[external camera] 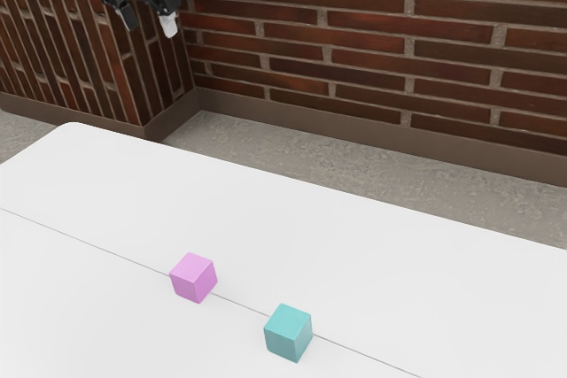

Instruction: Pick up the blue block with one arm, and put the blue block on the pink block with one arm

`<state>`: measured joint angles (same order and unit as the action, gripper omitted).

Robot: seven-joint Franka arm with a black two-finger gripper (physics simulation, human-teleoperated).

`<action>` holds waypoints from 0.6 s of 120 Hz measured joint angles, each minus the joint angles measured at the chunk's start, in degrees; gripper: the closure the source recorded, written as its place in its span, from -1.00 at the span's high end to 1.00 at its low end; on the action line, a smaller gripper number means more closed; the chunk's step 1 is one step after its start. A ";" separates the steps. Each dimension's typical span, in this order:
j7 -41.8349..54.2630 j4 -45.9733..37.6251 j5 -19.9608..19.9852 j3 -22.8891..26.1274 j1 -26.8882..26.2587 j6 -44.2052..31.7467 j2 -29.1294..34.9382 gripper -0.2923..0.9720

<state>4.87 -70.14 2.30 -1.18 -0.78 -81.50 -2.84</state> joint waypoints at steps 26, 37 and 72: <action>-0.93 -1.94 -0.08 0.91 -0.12 0.22 -0.48 0.51; -2.57 -3.71 0.62 1.50 -7.55 -4.07 -7.62 0.51; -7.03 -12.32 9.67 -13.42 -33.56 -13.94 -14.85 0.48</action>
<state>-2.16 -82.47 11.98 -14.60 -34.34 -95.45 -17.68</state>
